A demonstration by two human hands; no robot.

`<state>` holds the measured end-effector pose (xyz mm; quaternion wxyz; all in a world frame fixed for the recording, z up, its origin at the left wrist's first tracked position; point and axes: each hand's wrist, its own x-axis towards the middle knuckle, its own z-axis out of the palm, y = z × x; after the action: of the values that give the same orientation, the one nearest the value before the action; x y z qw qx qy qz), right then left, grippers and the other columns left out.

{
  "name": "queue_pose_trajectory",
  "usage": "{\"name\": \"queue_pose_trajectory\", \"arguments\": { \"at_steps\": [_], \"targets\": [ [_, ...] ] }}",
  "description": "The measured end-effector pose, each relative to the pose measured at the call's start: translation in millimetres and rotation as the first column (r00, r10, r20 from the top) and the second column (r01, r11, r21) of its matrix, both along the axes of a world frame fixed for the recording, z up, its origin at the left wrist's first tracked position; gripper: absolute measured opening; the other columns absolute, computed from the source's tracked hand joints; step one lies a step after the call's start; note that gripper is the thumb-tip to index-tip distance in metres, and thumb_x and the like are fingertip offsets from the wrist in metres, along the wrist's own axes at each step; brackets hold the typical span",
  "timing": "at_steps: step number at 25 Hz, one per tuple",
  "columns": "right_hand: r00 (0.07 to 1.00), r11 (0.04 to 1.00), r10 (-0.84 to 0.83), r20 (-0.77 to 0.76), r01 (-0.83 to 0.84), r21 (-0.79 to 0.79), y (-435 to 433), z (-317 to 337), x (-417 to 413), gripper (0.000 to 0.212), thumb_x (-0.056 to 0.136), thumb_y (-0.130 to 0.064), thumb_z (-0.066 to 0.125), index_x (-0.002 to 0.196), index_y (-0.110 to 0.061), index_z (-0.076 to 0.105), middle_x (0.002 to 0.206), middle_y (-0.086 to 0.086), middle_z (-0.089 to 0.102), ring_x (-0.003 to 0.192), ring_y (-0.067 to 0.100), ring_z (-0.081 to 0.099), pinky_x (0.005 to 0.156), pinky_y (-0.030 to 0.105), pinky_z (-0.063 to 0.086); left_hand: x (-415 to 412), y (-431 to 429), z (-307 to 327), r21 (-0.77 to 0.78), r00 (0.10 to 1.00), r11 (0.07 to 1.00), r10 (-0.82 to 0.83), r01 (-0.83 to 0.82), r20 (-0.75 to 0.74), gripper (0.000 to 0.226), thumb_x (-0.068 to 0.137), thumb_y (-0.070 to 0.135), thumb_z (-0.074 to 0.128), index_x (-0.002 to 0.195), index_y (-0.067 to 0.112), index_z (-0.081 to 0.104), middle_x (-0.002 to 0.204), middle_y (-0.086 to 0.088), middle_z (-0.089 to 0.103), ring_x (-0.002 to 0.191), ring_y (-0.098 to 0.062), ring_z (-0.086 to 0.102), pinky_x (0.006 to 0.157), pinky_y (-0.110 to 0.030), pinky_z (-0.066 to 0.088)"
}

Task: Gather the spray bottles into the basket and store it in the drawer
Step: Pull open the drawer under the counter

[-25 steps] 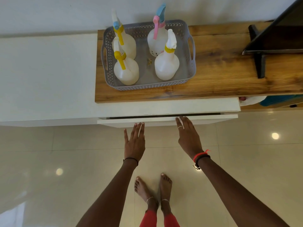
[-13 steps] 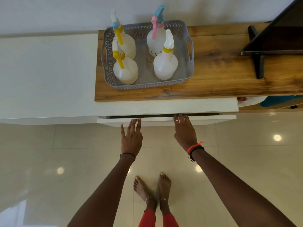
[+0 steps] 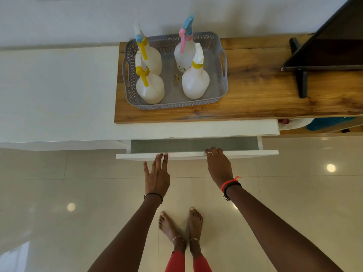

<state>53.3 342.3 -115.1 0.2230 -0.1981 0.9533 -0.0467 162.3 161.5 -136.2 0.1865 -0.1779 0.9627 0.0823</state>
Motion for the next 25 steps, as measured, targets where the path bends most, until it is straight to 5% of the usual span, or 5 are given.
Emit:
{"name": "queue_pose_trajectory", "arguments": {
  "at_steps": [4, 10, 16, 25],
  "targets": [
    [0.999, 0.998, 0.041, 0.027, -0.042, 0.045, 5.2, 7.1, 4.1, 0.049, 0.086, 0.009, 0.041, 0.129, -0.011, 0.051, 0.123, 0.006, 0.055, 0.112, 0.023, 0.053, 0.083, 0.029, 0.048, 12.0, 5.7, 3.2, 0.015, 1.0, 1.0, -0.003, 0.003, 0.031, 0.06, 0.095, 0.015, 0.035, 0.152, 0.018, 0.015, 0.161, 0.002, 0.019, 0.148, -0.014, 0.022, 0.12, -0.05, 0.015],
    [0.995, 0.993, 0.043, 0.094, -0.053, 0.103, 8.0, 10.4, 14.0, 0.038, 0.084, 0.01, 0.045, 0.111, -0.012, 0.06, 0.108, 0.005, 0.061, 0.101, 0.02, 0.058, 0.077, 0.027, 0.048, 14.7, -1.1, 12.3, 0.002, 0.998, 1.0, -0.026, 0.026, -0.05, 0.035, 0.092, 0.005, 0.047, 0.122, 0.019, 0.057, 0.12, 0.001, 0.064, 0.108, -0.021, 0.062, 0.101, -0.04, 0.044],
    [0.973, 0.997, -0.076, 0.218, 0.07, 0.034, 22.1, 6.2, 35.5, 0.03, 0.085, 0.005, 0.046, 0.096, -0.01, 0.069, 0.102, 0.004, 0.065, 0.099, 0.018, 0.06, 0.078, 0.024, 0.05, 21.7, -5.4, 6.7, 0.082, 0.997, 0.996, -0.043, 0.037, 0.072, 0.023, 0.099, 0.023, 0.042, 0.112, 0.027, 0.06, 0.114, 0.008, 0.06, 0.108, -0.013, 0.057, 0.099, -0.029, 0.036],
    [0.857, 0.988, -0.146, 0.495, 0.156, 0.021, 37.8, 1.8, 51.6, 0.022, 0.075, 0.001, 0.055, 0.081, -0.005, 0.075, 0.092, 0.004, 0.075, 0.088, 0.02, 0.07, 0.079, 0.026, 0.053, 37.6, 0.0, 7.5, 0.217, 0.955, 0.973, 0.012, -0.08, 0.298, 0.018, 0.089, 0.014, 0.055, 0.092, 0.019, 0.073, 0.107, 0.003, 0.069, 0.099, -0.017, 0.066, 0.091, -0.026, 0.04]
  ]
}}
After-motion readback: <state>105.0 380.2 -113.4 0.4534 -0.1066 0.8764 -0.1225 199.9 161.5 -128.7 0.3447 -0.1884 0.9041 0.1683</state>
